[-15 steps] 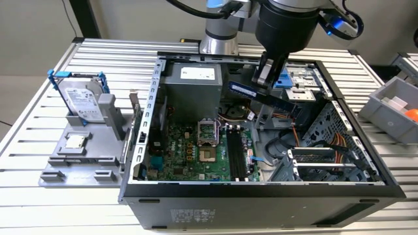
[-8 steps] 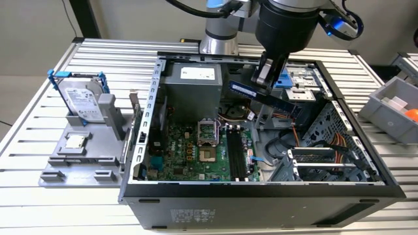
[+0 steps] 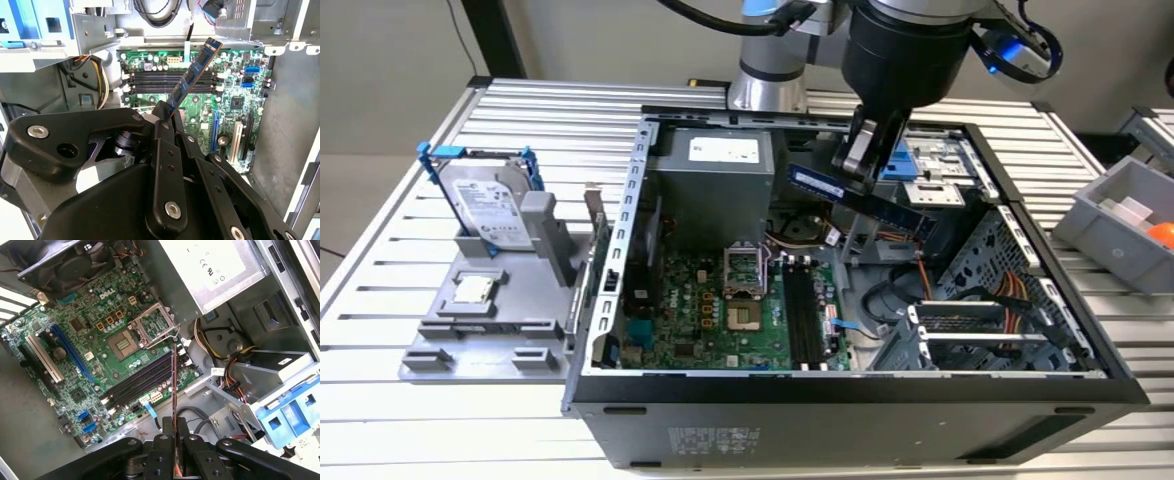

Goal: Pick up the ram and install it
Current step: 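Insert the ram into the slot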

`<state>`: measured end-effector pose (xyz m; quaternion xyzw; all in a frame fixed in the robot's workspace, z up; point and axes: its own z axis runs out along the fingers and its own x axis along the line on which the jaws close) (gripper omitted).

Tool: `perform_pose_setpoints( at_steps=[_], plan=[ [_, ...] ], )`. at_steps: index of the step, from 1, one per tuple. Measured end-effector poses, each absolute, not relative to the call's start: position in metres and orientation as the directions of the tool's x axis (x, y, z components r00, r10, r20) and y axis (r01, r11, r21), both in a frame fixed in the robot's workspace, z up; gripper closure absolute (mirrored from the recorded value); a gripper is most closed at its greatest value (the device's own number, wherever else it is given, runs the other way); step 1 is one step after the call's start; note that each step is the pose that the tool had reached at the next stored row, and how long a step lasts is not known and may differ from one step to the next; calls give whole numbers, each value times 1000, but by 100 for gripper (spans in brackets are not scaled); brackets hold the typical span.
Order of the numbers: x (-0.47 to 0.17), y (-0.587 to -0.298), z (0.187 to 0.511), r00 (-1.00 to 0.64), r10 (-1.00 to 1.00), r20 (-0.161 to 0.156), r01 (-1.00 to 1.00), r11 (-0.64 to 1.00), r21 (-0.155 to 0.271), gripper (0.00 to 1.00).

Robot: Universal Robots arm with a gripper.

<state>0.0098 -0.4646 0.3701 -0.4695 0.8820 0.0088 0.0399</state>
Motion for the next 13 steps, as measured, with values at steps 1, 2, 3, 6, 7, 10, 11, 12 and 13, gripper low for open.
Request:
perform_pose_setpoints(
  at_steps=[1,2,3,6,7,10,11,12,13],
  plan=[
    [10,-465,370,-557,-827,-79,-828,560,-22,100],
    [10,-465,370,-558,-826,-79,-828,561,-22,100],
    [10,-465,370,-559,-826,-79,-827,562,-22,100],
    [10,-465,370,-561,-824,-79,-825,565,-22,100],
    [10,-465,370,-563,-823,-79,-824,566,-22,100],
    [10,-465,370,-567,-820,-79,-821,570,-22,100],
    [10,-465,370,-569,-819,-79,-820,572,-22,100],
    [10,-465,370,-571,-817,-79,-819,574,-22,100],
    [10,-465,370,-573,-816,-79,-817,576,-22,100]
  ],
)
